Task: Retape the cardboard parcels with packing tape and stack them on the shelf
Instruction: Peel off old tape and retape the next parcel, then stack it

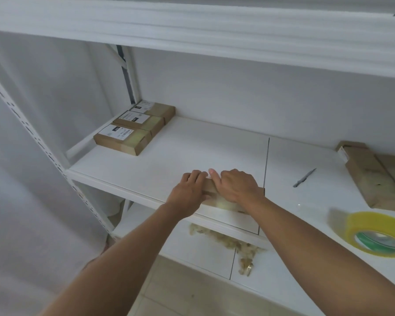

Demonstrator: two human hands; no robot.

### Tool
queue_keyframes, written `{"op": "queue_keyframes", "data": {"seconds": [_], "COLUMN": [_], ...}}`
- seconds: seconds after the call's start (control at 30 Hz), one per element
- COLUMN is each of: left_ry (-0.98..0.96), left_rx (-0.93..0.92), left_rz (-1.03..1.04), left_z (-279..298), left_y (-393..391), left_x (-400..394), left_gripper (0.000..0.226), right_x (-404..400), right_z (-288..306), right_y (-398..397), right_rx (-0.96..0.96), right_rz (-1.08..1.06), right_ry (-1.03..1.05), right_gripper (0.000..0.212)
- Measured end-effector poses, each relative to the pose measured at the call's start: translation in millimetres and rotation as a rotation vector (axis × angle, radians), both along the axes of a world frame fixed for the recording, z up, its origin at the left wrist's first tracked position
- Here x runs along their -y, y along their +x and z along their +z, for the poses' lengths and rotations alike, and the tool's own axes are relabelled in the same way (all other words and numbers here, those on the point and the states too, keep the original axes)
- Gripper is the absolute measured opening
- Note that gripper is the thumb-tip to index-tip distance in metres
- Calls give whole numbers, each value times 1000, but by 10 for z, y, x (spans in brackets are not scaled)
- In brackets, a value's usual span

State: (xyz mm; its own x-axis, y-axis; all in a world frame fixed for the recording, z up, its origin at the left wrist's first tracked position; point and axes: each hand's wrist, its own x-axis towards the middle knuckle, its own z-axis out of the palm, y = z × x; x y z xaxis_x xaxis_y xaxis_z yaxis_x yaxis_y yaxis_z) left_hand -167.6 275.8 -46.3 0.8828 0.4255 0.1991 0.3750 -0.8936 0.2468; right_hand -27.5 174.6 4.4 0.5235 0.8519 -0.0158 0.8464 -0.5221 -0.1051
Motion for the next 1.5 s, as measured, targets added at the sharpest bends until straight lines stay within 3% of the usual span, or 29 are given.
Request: {"op": "queue_keyframes", "data": {"seconds": [0.2,0.37,0.57,0.67,0.8,1.0,1.3,1.5], "left_ry": [52,223,70,50,-36,-140,-200,-360], "left_rx": [53,232,-10,28,166,-59,-134,-94], "left_rz": [18,103,154,161,330,337,364,438], "left_z": [-13,-454,-635,-611,-457,-521,-372,-300], "left_y": [-37,-300,-372,-362,-73,57,52,74], "left_x": [59,395,473,452,366,325,346,293], "left_gripper": [60,35,81,67,36,61,57,75], "right_x": [-142,-224,-91,-77,-13,-139,-298,-231], "right_z": [91,-123,-655,-721,-836,-771,-642,-613], "right_y": [91,240,179,100,-19,102,276,201], "right_rx": [-144,-292,-121,-71,24,-86,-156,-151], "right_rz": [-46,-98,-131,-126,-85,-70,-7,-60], "right_ry": [-188,-297,-143,-34,-39,-59,-116,-5], "right_gripper": [84,77,68,66,73,71,76,73]}}
